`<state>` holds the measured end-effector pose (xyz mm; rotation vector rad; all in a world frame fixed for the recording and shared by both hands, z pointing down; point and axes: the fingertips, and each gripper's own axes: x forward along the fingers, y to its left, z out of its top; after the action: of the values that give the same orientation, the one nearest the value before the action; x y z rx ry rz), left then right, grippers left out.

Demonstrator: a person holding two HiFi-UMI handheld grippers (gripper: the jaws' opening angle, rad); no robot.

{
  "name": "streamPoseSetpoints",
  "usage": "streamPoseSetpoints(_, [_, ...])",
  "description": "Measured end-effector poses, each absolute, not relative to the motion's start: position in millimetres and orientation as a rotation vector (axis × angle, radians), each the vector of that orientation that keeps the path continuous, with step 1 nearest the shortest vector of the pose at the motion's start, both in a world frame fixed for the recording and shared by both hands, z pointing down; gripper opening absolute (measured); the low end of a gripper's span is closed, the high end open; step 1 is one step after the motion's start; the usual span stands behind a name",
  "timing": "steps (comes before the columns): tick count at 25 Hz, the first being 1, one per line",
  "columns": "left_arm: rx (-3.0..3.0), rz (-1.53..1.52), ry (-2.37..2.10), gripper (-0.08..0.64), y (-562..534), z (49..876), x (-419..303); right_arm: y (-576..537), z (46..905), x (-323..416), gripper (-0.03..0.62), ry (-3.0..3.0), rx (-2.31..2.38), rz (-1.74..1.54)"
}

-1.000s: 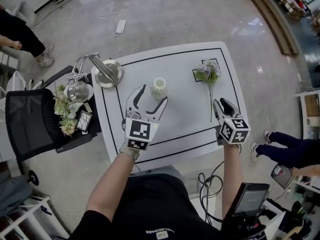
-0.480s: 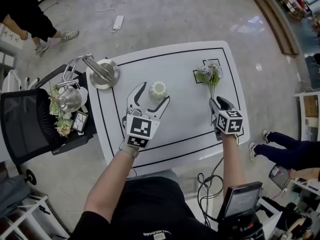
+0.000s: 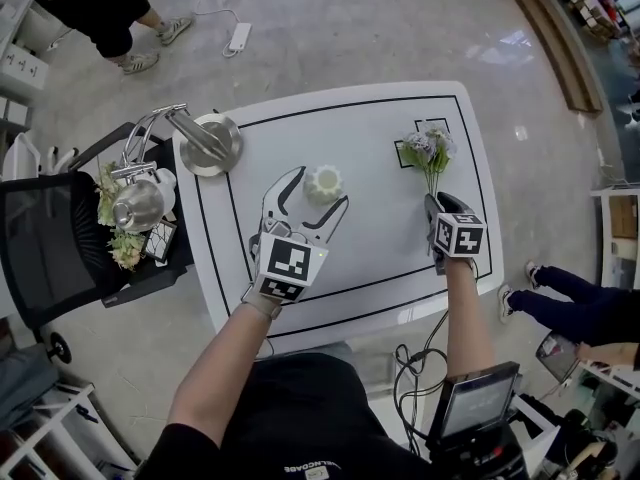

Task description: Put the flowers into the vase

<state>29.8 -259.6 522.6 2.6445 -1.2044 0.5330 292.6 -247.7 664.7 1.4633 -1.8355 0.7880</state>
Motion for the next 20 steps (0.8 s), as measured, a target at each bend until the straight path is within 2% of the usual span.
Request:
streamPoseSetpoints(3, [2.638, 0.522, -1.202, 0.34, -260.9, 523.4, 29.1, -247.9, 668.7, 294.7, 0.076, -1.816, 1.467, 0.78])
streamPoseSetpoints(10, [2.642, 0.504, -1.192, 0.314, -262.8, 521.9, 31.5, -250.8, 668.9, 299.9, 0.032, -1.797, 1.482, 0.796])
streamPoseSetpoints(20, [2.651, 0.546, -1.191, 0.313, -261.3, 521.2, 30.0, -274.5, 596.5, 266.6, 0.025, -2.116, 1.628, 0.955])
